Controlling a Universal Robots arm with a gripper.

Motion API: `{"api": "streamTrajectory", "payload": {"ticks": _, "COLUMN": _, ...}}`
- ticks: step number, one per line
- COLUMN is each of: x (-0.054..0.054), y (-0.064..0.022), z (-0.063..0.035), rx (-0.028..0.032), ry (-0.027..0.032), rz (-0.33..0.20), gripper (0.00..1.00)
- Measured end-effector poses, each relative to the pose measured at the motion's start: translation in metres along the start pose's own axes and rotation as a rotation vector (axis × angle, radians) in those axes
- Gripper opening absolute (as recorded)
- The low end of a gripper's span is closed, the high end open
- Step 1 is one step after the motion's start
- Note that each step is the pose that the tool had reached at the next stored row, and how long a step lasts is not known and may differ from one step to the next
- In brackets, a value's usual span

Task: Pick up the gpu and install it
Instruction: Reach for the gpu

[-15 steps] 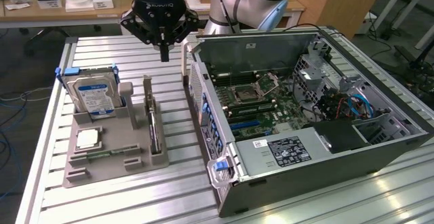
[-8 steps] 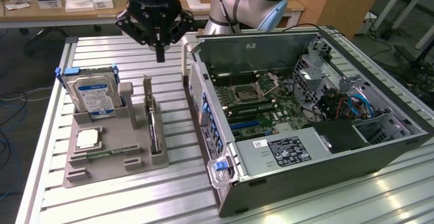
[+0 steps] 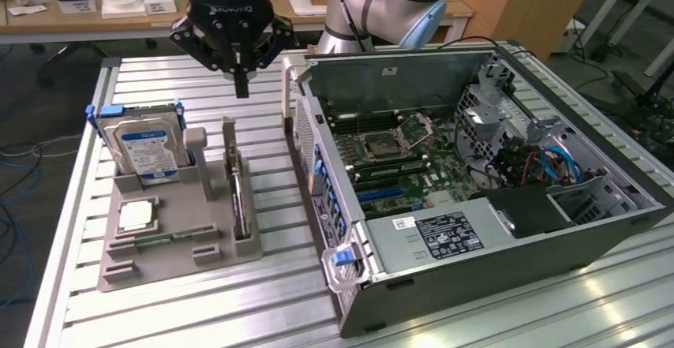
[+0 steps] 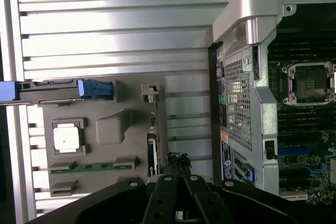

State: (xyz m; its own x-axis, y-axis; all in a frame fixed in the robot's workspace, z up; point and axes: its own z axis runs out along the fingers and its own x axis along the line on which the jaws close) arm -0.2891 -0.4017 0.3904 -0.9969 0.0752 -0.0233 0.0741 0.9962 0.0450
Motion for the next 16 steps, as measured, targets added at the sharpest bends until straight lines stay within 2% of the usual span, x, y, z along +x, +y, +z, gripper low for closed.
{"api": "streamTrajectory", "payload": {"ticks": 16, "x": 0.02, "y": -0.0031, "z": 0.0001, "rx": 0.0, "ry": 0.0, "rz": 0.0, "gripper": 0.11}}
